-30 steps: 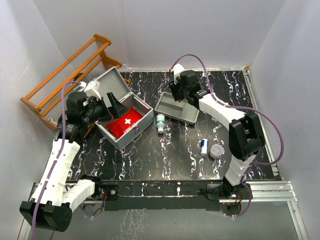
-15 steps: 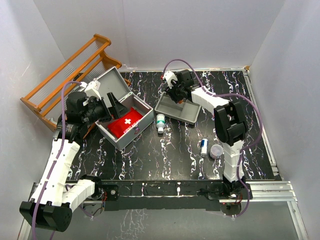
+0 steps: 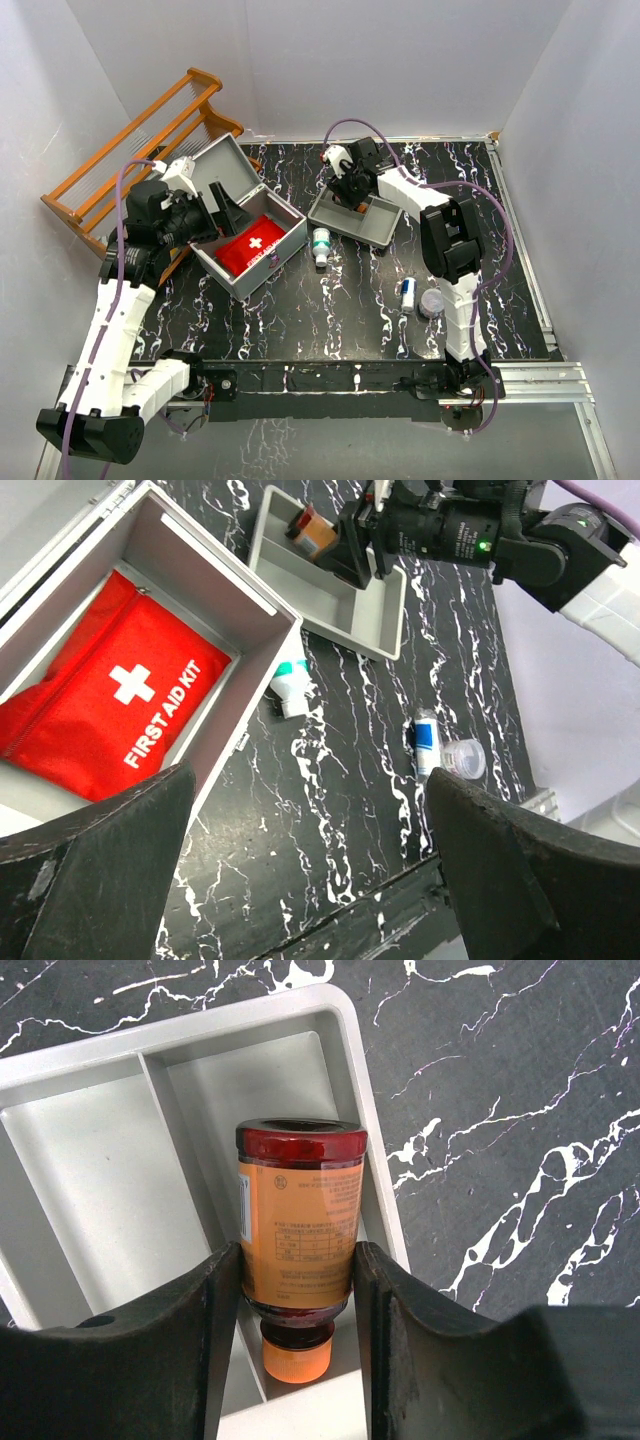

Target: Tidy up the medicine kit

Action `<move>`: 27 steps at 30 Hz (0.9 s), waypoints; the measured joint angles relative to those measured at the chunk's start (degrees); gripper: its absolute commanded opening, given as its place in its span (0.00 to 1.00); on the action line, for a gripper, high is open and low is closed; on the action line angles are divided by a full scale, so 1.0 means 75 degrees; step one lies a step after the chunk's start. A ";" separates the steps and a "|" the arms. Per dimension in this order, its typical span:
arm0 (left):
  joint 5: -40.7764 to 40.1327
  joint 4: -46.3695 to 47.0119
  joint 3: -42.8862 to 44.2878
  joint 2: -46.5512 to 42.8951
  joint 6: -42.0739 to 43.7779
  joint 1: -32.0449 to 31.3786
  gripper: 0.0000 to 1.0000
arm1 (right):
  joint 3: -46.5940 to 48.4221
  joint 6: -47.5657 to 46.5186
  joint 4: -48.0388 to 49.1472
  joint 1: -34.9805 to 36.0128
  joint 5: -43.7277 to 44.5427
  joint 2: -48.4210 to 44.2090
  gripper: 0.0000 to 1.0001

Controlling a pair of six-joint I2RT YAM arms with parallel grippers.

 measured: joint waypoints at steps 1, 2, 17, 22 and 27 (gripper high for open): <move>-0.0055 -0.0058 0.0032 -0.0020 0.0026 0.0000 0.99 | 0.0055 0.0061 -0.0047 0.0000 0.0017 0.0000 0.56; -0.0146 -0.0137 0.0067 -0.0052 0.0055 0.0000 0.99 | 0.0108 0.0122 -0.0087 0.0000 0.0026 0.0000 0.59; -0.1609 -0.1253 0.0478 -0.0574 0.0405 0.0000 0.99 | -0.0673 0.3436 -0.0326 0.0052 0.0501 -0.1696 0.61; -0.1897 -0.1346 0.0463 -0.0807 0.0364 0.0000 0.98 | -0.2620 0.5199 0.0000 0.0391 0.0589 -0.3372 0.64; -0.1958 -0.1297 0.0306 -0.1005 0.0303 0.0000 0.98 | -0.3873 0.6650 0.0335 0.1093 0.0574 -0.3873 0.67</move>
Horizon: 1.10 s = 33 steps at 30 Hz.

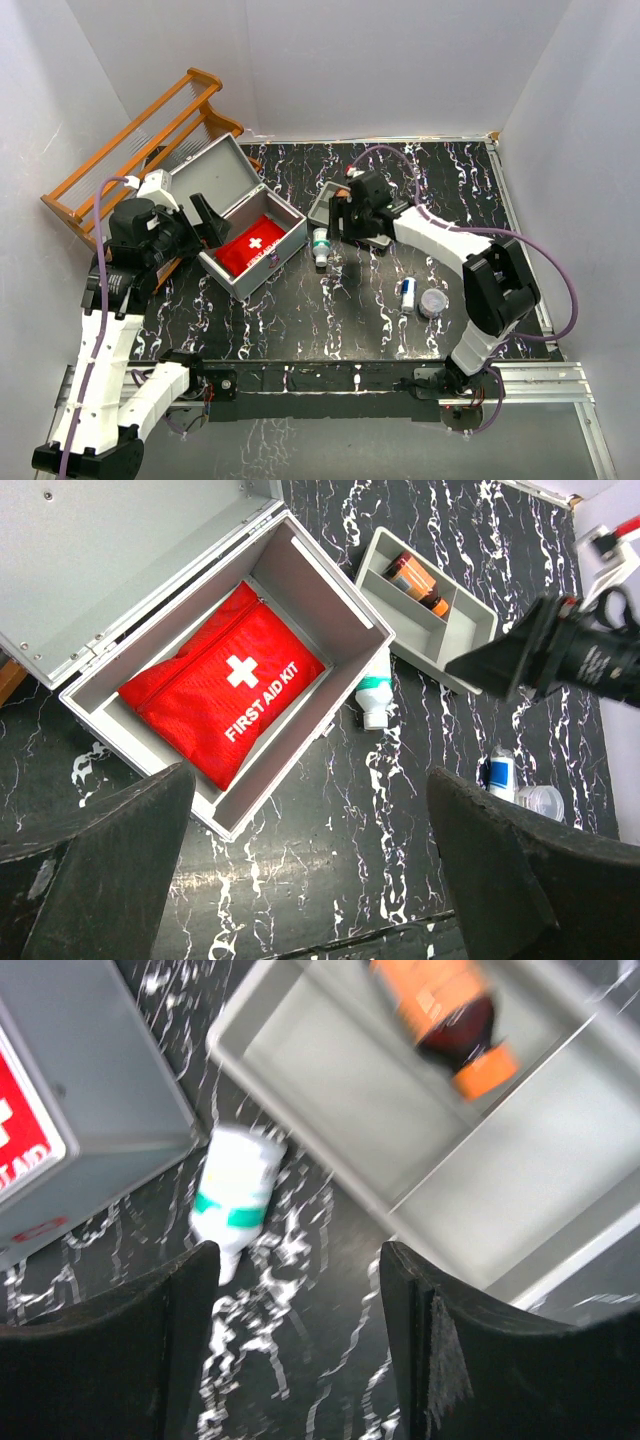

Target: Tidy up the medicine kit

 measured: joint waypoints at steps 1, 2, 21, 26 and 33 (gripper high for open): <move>0.0000 0.0012 -0.0070 -0.0047 -0.0029 0.0000 0.98 | -0.0175 0.0233 0.0114 0.0166 -0.0006 0.0006 0.67; 0.0000 0.0020 -0.0122 -0.0076 -0.0050 0.0000 0.98 | -0.0338 0.0469 0.0242 0.0321 -0.0006 0.0015 0.67; 0.0510 0.0344 -0.0632 -0.0125 -0.0405 0.0000 0.99 | 0.0009 0.1542 0.0927 0.1189 0.1478 0.1644 0.61; 0.0577 0.0388 -0.0632 -0.0085 -0.0402 0.0000 0.99 | 0.0207 0.1338 0.0997 0.1204 0.1617 0.1926 0.50; 0.0580 0.0385 -0.0632 -0.0076 -0.0402 0.0000 0.99 | 0.0300 0.1023 0.0874 0.1218 0.1772 0.2002 0.27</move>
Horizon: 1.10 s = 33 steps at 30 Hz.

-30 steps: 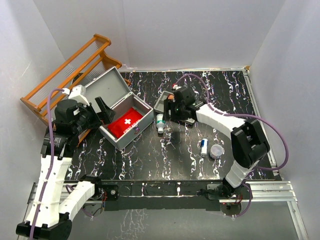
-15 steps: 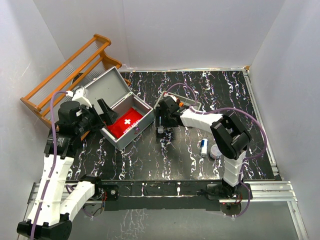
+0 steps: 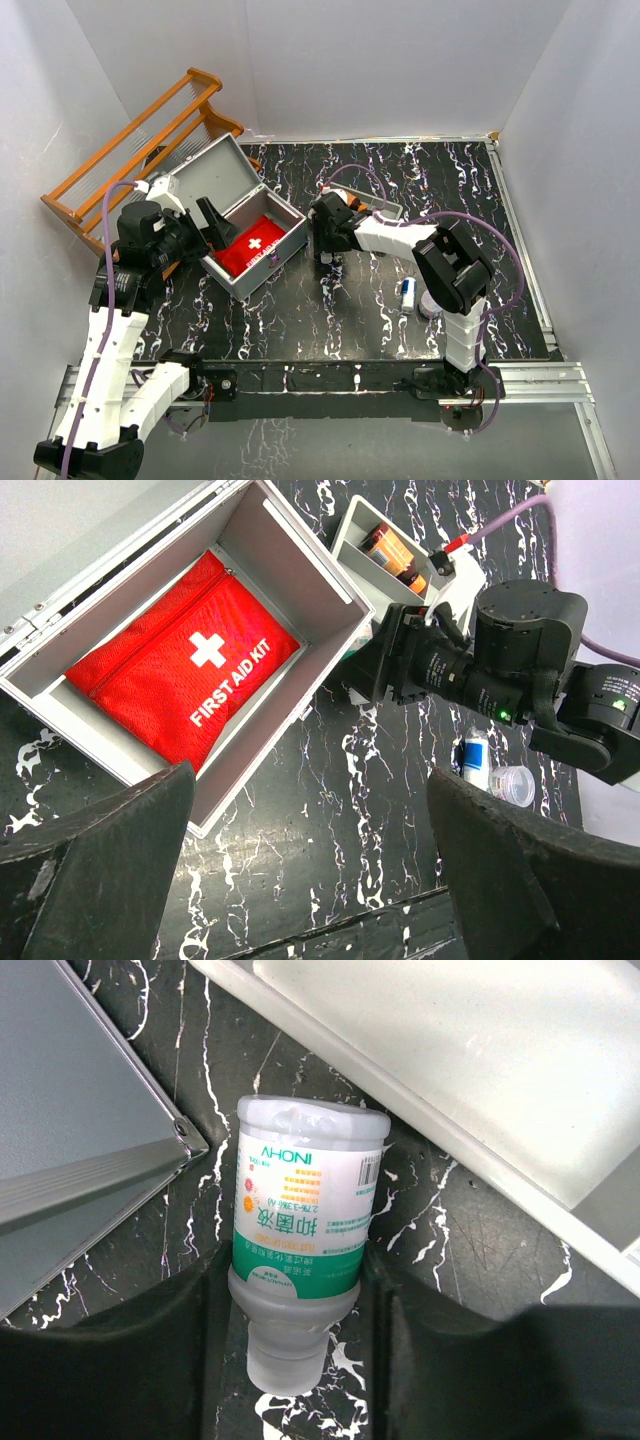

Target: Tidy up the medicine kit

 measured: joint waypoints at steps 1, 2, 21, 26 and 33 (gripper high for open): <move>0.0000 0.0000 0.0000 0.0000 0.0000 0.0000 0.99 | 0.0029 -0.0058 -0.0073 0.0000 0.0032 0.0000 0.26; 0.0000 -0.0003 0.0000 0.0000 0.0000 0.0000 0.99 | 0.0055 -0.0096 -0.0143 0.0000 0.0058 -0.0003 0.26; 0.0076 0.0003 0.0000 0.0184 0.0000 0.0000 0.99 | 0.0898 -0.3707 -0.0641 -0.0443 -0.0358 -0.0991 0.25; 0.0181 0.0000 -0.0009 0.0184 -0.0012 0.0000 0.99 | 0.1399 -0.5027 -0.0915 -0.0868 -0.0635 -0.0478 0.26; 0.0437 -0.0009 -0.0012 0.0192 -0.0020 0.0000 0.99 | 0.2375 -0.6199 -0.1719 -0.0938 -0.0548 0.0638 0.28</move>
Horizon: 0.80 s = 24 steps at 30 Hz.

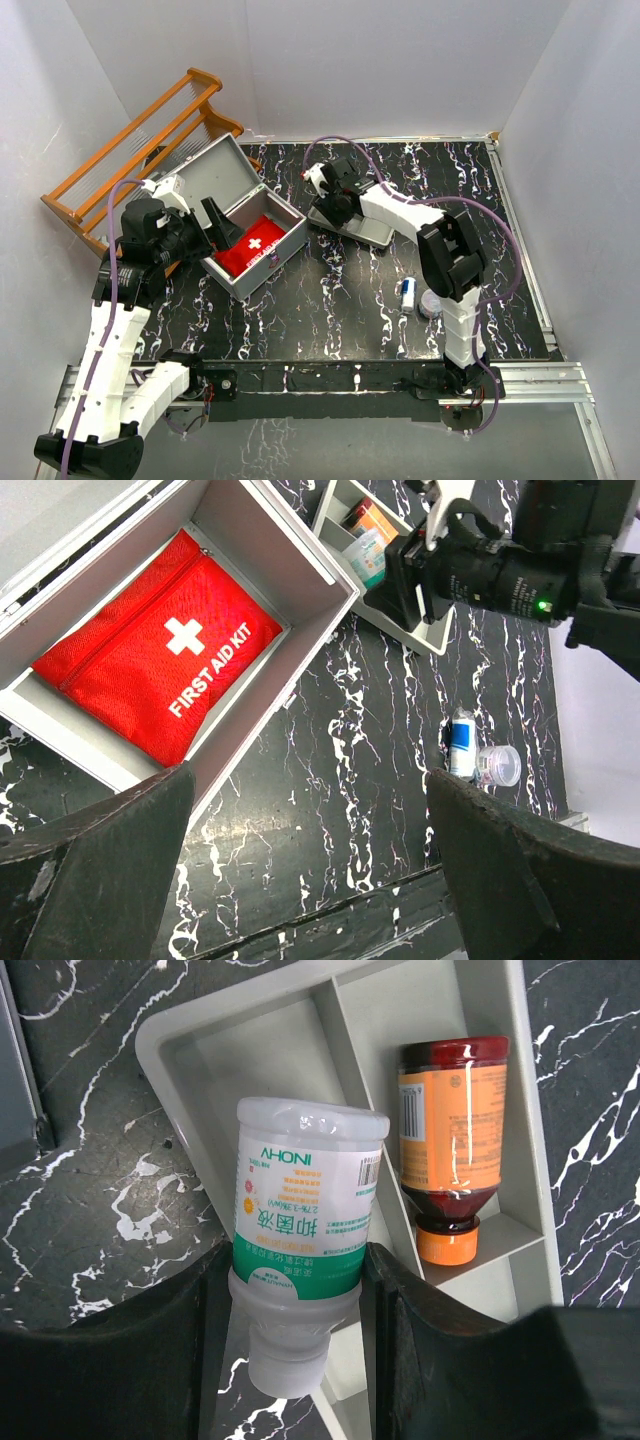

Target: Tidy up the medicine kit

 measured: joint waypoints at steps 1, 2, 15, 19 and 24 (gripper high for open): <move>0.0009 0.0000 0.0000 0.0000 0.0000 0.0000 0.99 | 0.0137 -0.0099 -0.0111 0.0000 0.0000 0.0131 0.29; 0.0015 -0.0003 0.0000 0.0000 0.0003 0.0000 0.99 | 0.0248 -0.0204 -0.0219 0.0000 0.0000 0.0233 0.30; 0.0015 -0.0026 0.0000 0.0047 0.0006 0.0000 0.99 | 0.0892 -0.0734 -0.1061 0.0000 0.0376 0.0568 0.62; 0.0015 -0.0035 0.0000 0.0099 0.0006 0.0000 0.99 | 0.0895 -0.0644 -0.1061 0.0000 0.0662 0.0568 0.62; -0.0070 -0.0204 0.0000 0.0204 0.0085 0.0000 0.99 | 0.0883 -0.0055 -0.0997 0.0000 0.1297 0.0525 0.62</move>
